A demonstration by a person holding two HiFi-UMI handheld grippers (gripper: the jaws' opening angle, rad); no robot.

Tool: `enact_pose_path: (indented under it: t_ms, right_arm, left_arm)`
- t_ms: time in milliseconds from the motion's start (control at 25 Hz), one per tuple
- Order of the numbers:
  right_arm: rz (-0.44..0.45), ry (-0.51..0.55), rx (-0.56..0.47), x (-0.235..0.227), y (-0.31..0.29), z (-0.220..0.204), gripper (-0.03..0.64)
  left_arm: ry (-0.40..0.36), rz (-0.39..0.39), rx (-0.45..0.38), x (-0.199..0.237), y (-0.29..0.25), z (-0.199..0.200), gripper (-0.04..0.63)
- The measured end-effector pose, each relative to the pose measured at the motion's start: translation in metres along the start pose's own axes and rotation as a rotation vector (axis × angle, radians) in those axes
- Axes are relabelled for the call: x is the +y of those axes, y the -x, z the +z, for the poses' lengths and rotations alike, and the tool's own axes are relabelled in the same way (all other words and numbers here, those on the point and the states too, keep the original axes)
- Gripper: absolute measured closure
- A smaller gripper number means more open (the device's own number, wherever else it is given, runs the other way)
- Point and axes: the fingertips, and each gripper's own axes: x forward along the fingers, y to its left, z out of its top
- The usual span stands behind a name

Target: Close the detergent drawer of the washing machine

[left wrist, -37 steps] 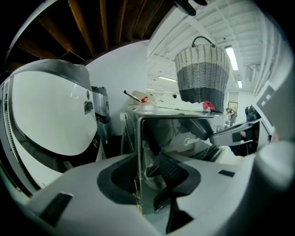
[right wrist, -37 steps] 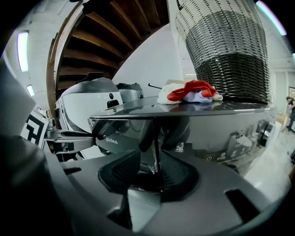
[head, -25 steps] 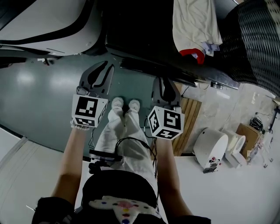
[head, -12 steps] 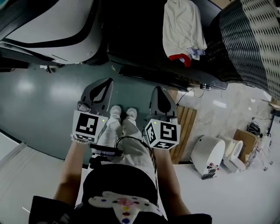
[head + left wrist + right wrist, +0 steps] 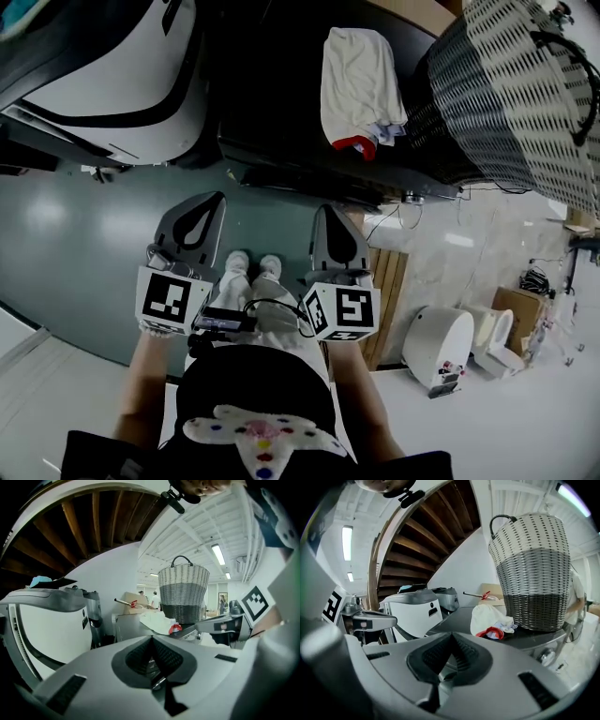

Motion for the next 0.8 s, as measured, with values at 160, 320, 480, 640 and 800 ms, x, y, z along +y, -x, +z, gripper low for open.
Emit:
enact_pose_path:
  t_ms: [160,320,480,640,800]
  right_arm:
    - [0.019,0.022,-0.017,0.001,0.008,0.016,0.612]
    - [0.032,0.045,-0.031,0.000,0.017,0.030,0.612]
    - [0.054,0.065,-0.043,0.003,0.026,0.042,0.612]
    - [0.062,0.079,-0.071,0.006,0.034,0.060,0.612]
    - [0.065,0.087,-0.087,0.007,0.041,0.069,0.612]
  left_arm:
    - [-0.024,-0.011,-0.022,-0.008,0.003,0.023,0.584]
    - [-0.056,-0.021,-0.056,-0.017,0.006,0.041,0.584]
    - [-0.070,-0.027,-0.068,-0.023,0.010,0.055,0.584]
    - [-0.080,-0.031,-0.084,-0.027,0.018,0.065,0.584]
    - [-0.090,-0.027,-0.094,-0.028,0.025,0.072,0.584]
